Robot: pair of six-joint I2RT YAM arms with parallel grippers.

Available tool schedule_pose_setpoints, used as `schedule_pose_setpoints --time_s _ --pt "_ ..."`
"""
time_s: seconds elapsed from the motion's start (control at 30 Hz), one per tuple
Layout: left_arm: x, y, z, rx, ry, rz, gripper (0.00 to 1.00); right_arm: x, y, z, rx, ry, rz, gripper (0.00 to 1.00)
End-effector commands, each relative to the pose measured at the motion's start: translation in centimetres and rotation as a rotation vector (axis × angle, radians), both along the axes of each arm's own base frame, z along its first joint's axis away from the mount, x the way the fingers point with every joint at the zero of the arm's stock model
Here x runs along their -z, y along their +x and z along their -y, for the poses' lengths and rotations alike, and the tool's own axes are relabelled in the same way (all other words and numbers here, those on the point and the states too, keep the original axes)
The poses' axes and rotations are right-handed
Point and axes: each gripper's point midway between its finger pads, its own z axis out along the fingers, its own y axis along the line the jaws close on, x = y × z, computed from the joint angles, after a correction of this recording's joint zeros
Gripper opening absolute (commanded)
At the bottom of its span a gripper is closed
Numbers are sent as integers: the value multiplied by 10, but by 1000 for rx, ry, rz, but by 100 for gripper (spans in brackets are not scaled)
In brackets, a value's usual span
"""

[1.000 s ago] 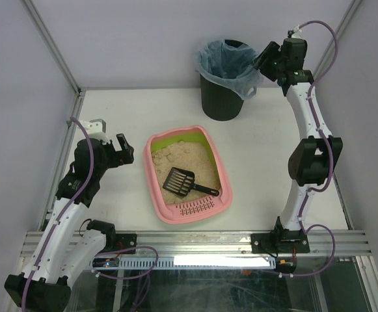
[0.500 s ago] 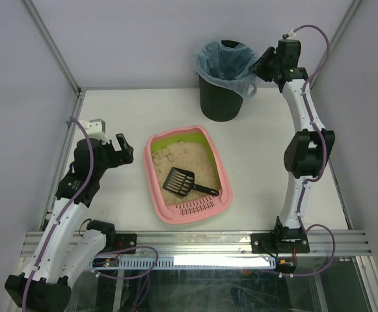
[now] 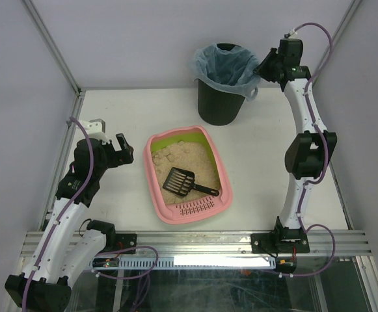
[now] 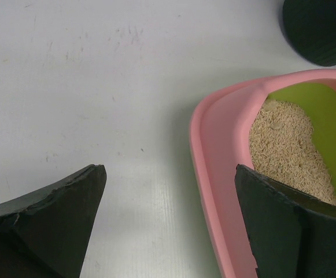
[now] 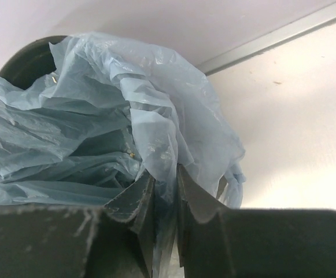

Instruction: Clean the litter box

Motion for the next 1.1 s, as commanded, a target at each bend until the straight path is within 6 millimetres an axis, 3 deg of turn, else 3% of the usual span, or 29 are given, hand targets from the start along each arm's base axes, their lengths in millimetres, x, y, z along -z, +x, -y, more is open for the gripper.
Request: schedule_pose_setpoints --time_s 0.0,0.2,0.5,0.53,0.63,0.7,0.9,0.97,1.07 --pt "-20 5 0 10 -3 60 99 -62 -23 29 65 -81 107 4" --pt "-19 5 0 12 -2 59 99 -59 -47 45 95 -116 99 3" --pt "-19 6 1 14 -5 54 99 -47 -88 45 79 -110 75 11" --pt "-19 6 0 14 -5 55 99 -51 -94 47 87 -114 87 15" --pt "-18 6 1 17 -6 52 99 -59 -105 58 120 -133 104 41" --pt "-17 6 2 20 -5 50 99 -71 -113 65 147 -154 131 52" --pt "-18 7 2 22 -7 51 99 -102 -163 83 235 -220 222 59" --pt "-18 7 3 28 -7 52 99 -104 -186 74 190 -211 253 59" --pt "-18 7 4 37 -8 52 99 -102 -221 30 -1 -186 311 59"
